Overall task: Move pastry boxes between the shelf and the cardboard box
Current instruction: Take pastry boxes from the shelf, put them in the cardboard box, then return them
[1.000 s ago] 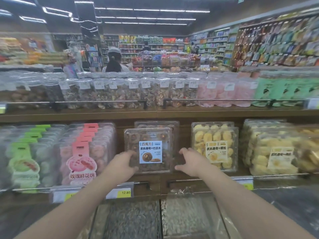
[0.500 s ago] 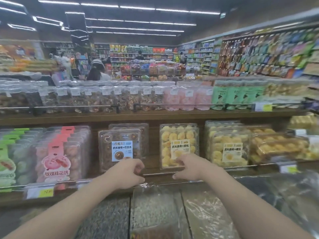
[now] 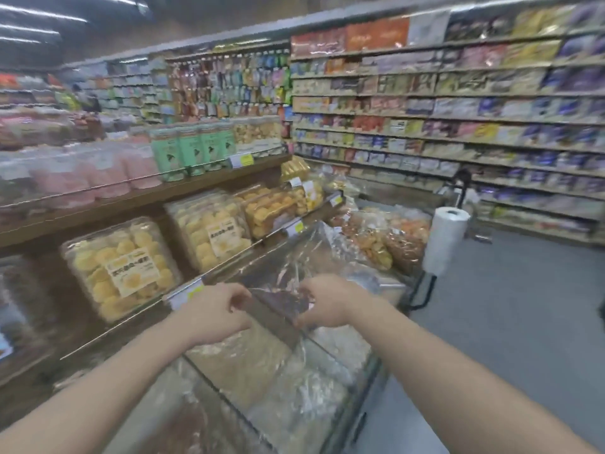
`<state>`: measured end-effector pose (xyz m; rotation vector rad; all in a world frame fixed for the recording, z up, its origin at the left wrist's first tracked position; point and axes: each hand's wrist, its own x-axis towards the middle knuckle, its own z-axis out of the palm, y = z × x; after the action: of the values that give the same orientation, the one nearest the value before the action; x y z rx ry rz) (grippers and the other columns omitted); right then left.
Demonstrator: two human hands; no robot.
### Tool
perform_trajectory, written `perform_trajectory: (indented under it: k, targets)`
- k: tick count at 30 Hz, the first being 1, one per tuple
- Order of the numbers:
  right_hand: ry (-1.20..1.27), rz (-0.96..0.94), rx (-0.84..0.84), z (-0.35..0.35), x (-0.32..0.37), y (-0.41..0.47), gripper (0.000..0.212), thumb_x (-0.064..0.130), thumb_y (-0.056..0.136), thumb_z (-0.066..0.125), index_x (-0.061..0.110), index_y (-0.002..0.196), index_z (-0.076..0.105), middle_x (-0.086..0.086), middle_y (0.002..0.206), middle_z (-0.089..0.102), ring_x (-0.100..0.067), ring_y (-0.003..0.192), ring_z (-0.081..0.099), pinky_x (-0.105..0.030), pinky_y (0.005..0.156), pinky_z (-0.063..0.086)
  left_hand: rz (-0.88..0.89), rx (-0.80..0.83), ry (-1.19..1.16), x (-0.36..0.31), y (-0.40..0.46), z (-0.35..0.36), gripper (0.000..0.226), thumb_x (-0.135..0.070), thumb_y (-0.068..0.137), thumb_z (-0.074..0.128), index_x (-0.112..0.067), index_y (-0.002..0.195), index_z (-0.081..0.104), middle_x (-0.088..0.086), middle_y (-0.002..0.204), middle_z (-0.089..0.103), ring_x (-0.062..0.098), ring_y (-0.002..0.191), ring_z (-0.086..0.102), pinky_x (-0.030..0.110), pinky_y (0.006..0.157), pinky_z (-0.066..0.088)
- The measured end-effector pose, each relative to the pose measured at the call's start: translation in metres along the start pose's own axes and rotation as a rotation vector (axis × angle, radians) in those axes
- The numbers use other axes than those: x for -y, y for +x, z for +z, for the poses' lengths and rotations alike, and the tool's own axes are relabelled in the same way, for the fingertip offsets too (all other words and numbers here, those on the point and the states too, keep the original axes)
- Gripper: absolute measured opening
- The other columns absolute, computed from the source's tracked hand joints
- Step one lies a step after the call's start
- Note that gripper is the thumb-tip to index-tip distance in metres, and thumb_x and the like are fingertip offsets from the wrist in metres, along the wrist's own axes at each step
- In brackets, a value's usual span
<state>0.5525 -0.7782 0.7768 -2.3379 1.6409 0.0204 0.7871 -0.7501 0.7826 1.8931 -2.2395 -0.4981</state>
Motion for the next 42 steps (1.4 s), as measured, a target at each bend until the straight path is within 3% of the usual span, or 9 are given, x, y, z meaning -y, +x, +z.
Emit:
perform_trajectory:
  k: [4,7,11,16,20,28,33,38,42]
  targets:
    - [0.045,0.219,-0.002,0.016,-0.049,-0.107,0.073,0.056,0.083,0.071,0.021,0.143,0.048,-0.003,0.131,0.059,-0.028,0.119,0.059,-0.043,0.093,0.053,0.211,0.092,-0.008,-0.078,-0.015,0.041,0.038,-0.041,0.083,0.077,-0.025,0.117,0.068,-0.006,0.112,0.070,0.016,0.100,0.066,0.030,0.090,0.053]
    - [0.061,0.399,-0.041,0.028,-0.086,-0.193,0.063,0.054,0.081,0.071,0.024,0.134,0.055,-0.001,0.121,0.061,-0.028,0.117,0.059,-0.039,0.085,0.052,0.362,0.184,-0.039,-0.148,-0.031,0.074,0.041,-0.036,0.083,0.078,-0.022,0.121,0.068,-0.006,0.113,0.070,0.010,0.095,0.065,0.023,0.084,0.050]
    - [0.114,0.663,-0.099,0.044,-0.131,-0.312,0.077,0.059,0.082,0.072,0.023,0.146,0.047,-0.001,0.139,0.059,-0.025,0.129,0.055,-0.041,0.100,0.049,0.580,0.293,-0.004,-0.248,-0.066,0.115,0.043,-0.036,0.086,0.077,-0.022,0.125,0.066,-0.005,0.119,0.070,0.007,0.095,0.060,0.019,0.079,0.043]
    - [0.212,0.933,-0.141,0.076,-0.165,-0.457,0.082,0.056,0.082,0.074,0.021,0.150,0.044,-0.001,0.147,0.053,-0.023,0.133,0.052,-0.037,0.106,0.045,0.745,0.426,-0.004,-0.354,-0.126,0.176,0.046,-0.040,0.084,0.076,-0.028,0.127,0.065,-0.009,0.121,0.070,0.014,0.107,0.065,0.032,0.100,0.052]
    - [0.294,1.098,-0.169,0.109,-0.186,-0.563,0.082,0.060,0.077,0.075,0.025,0.146,0.047,0.000,0.142,0.057,-0.022,0.127,0.056,-0.039,0.103,0.048,0.881,0.528,0.043,-0.425,-0.183,0.226,0.048,-0.040,0.089,0.074,-0.027,0.133,0.061,-0.007,0.128,0.067,0.017,0.116,0.064,0.032,0.101,0.051]
    - [0.400,1.301,-0.216,0.171,-0.201,-0.768,0.077,0.060,0.074,0.075,0.025,0.138,0.053,0.002,0.138,0.060,-0.021,0.124,0.058,-0.042,0.101,0.050,1.010,0.637,0.168,-0.562,-0.303,0.323,0.050,-0.040,0.087,0.075,-0.027,0.134,0.061,-0.008,0.127,0.066,0.018,0.115,0.063,0.038,0.102,0.053]
    - [0.476,1.440,-0.280,0.207,-0.200,-0.885,0.071,0.051,0.081,0.075,0.020,0.141,0.052,-0.001,0.139,0.059,-0.023,0.125,0.057,-0.039,0.100,0.050,1.147,0.709,0.211,-0.643,-0.387,0.383,0.050,-0.044,0.087,0.073,-0.027,0.133,0.059,-0.010,0.120,0.064,0.018,0.111,0.062,0.040,0.102,0.052]
    - [0.660,1.600,-0.347,0.270,-0.194,-0.964,0.083,0.054,0.080,0.075,0.022,0.150,0.045,-0.001,0.150,0.051,-0.022,0.134,0.052,-0.041,0.107,0.047,1.284,0.842,0.277,-0.697,-0.465,0.451,0.045,-0.039,0.088,0.076,-0.025,0.128,0.060,-0.007,0.118,0.066,0.016,0.101,0.061,0.036,0.097,0.053]
    - [0.798,1.765,-0.414,0.334,-0.184,-0.999,0.078,0.053,0.080,0.076,0.022,0.146,0.048,-0.004,0.144,0.056,-0.024,0.129,0.056,-0.039,0.103,0.049,1.371,0.980,0.395,-0.723,-0.510,0.520,0.044,-0.040,0.087,0.077,-0.026,0.125,0.061,-0.009,0.112,0.065,0.016,0.106,0.064,0.030,0.093,0.051]
